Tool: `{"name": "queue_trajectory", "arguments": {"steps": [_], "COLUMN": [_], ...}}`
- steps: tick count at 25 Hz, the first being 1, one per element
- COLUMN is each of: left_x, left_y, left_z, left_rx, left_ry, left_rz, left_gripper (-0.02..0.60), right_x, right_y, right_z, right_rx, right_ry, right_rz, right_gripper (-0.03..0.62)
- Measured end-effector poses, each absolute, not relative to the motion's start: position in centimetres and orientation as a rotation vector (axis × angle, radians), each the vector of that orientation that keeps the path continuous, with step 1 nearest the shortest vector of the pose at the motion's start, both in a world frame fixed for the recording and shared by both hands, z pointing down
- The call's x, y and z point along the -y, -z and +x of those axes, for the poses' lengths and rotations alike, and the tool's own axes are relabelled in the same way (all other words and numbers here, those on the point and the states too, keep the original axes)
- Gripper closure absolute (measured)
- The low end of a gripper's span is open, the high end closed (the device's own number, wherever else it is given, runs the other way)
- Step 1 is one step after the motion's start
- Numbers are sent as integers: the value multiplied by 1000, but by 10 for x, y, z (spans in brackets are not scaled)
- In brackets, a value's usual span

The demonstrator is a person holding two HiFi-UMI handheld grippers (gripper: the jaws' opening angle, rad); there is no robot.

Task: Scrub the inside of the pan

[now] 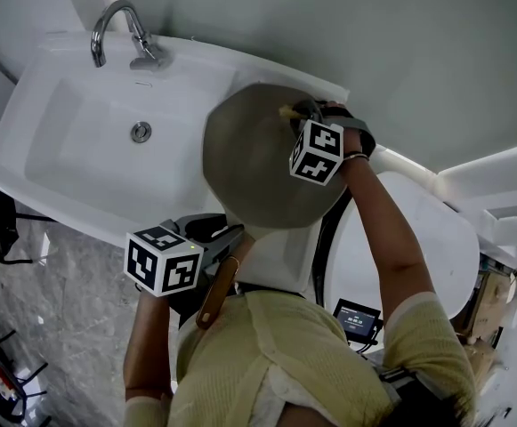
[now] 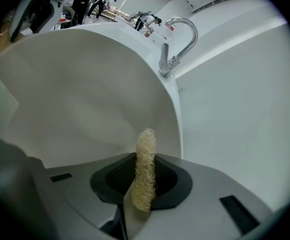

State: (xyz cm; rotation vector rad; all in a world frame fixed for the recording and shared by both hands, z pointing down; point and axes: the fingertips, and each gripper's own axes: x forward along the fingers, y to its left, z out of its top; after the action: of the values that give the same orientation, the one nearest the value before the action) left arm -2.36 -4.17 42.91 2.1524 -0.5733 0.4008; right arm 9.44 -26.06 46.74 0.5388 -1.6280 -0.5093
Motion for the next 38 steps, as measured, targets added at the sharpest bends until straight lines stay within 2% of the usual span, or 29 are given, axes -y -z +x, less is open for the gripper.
{"name": "queue_trajectory", "arguments": {"steps": [38], "left_x": [42], "left_y": [-428], "left_z": [-24], "left_rx": [567], "left_ry": [-402], "left_rz": [2157], "left_gripper": [403], "right_x": [169], "right_y": [-506], "right_z": [97], "right_rx": [1573], "right_ry": [9], "right_rz": [213], "right_gripper": [510]}}
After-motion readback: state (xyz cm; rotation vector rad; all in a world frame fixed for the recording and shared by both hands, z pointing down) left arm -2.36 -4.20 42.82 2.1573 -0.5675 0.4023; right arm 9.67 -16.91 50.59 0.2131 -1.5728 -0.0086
